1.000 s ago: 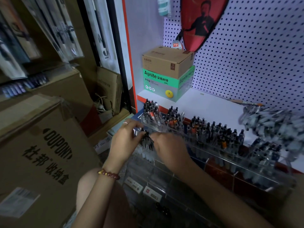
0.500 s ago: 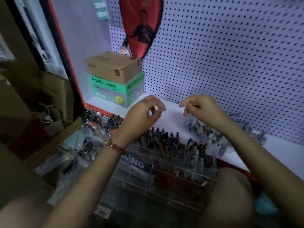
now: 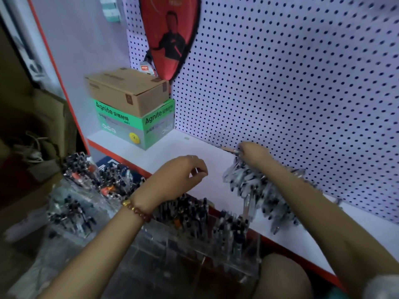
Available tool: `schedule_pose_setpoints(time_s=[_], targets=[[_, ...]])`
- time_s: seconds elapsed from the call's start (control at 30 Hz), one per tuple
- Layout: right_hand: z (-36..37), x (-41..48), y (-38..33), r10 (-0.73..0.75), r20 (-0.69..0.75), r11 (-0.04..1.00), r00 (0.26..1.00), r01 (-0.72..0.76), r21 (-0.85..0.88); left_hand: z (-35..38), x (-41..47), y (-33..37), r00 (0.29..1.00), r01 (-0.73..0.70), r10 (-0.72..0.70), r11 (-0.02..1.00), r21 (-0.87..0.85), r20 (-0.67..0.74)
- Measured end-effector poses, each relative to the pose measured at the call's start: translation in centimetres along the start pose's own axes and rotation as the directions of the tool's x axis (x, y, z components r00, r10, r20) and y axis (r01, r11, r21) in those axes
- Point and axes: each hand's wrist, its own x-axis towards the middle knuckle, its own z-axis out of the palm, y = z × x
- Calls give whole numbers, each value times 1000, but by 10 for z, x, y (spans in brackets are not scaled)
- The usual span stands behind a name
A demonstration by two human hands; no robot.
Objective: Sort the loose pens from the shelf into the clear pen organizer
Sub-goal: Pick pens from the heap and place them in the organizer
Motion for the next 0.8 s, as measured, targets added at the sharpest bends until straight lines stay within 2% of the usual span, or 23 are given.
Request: schedule_pose_setpoints(time_s=[0.13, 0.27, 0.4, 0.5, 0.57, 0.67, 0.73, 0.8], targets=[[9, 12, -11, 67, 30, 984, 997, -61, -170, 1, 2, -2, 1000, 26, -26, 1000, 12, 10], [10, 18, -17, 56, 127, 960, 990, -19, -279, 2, 1, -2, 999, 35, -36, 999, 18, 14], [0, 14, -12, -23, 80, 971, 997, 41, -236, 1, 1, -2, 999, 36, -36, 999, 15, 21], [-20, -2, -5, -156, -67, 981, 986, 146, -131, 1, 2, -1, 999, 32, -32, 999, -7, -25], [-31, -16, -2, -312, -211, 950, 926, 305, -65, 1, 1, 0, 994, 43, -45, 999, -20, -99], [-46, -43, -11, -523, -383, 833, 761, 552, -42, 0, 1, 3, 974, 107, -118, 992, -67, -192], [-55, -60, -26, -622, -460, 738, 634, 670, -76, 0, 1, 4, 968, 152, -171, 982, -115, -184], [-60, -69, -39, -667, -493, 681, 558, 726, -99, -1, 1, 3, 975, 163, -182, 975, -148, -126]])
